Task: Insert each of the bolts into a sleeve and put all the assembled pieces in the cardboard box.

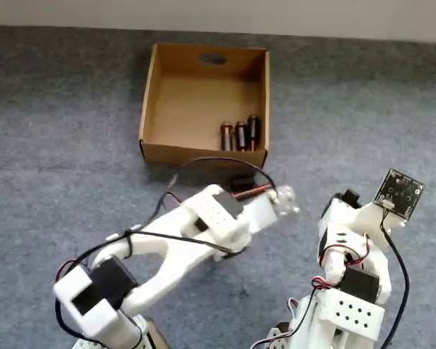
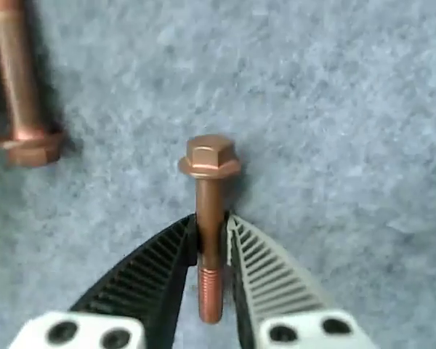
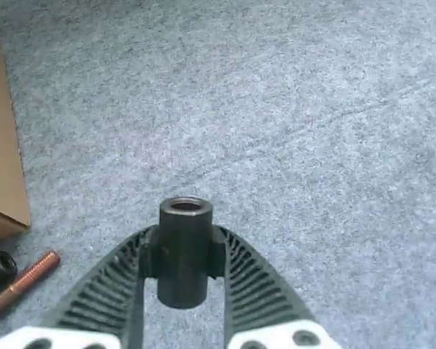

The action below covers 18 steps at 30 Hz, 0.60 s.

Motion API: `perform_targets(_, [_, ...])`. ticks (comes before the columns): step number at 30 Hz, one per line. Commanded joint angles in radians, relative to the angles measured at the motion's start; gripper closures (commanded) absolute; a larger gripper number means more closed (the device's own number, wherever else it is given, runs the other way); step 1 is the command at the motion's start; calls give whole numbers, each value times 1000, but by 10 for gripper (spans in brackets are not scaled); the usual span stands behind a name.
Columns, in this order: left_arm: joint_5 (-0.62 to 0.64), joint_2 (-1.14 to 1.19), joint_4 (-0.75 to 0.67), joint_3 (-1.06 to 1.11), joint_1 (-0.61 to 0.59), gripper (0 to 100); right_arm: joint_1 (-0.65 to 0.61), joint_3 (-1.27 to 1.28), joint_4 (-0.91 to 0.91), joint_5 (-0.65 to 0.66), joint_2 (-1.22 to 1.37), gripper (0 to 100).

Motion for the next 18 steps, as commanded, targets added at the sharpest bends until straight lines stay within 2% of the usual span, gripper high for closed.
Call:
perform_targets(1, [-12, -173, 20, 82, -101, 993, 4, -7, -16, -8, -12, 992])
perform_targets(5, [-106, -389, -29, 269, -239, 993, 4, -7, -16, -8, -12, 992])
perform_targets(10, [-74, -506, -77, 343, -414, 976, 4, -7, -16, -8, -12, 992])
perform_targets(15, [-75, -440, -46, 343, -449, 794, 4, 13, -19, -9, -16, 992])
perform_targets(18, [-75, -394, -72, 343, -449, 781, 4, 16, -19, -9, -16, 992])
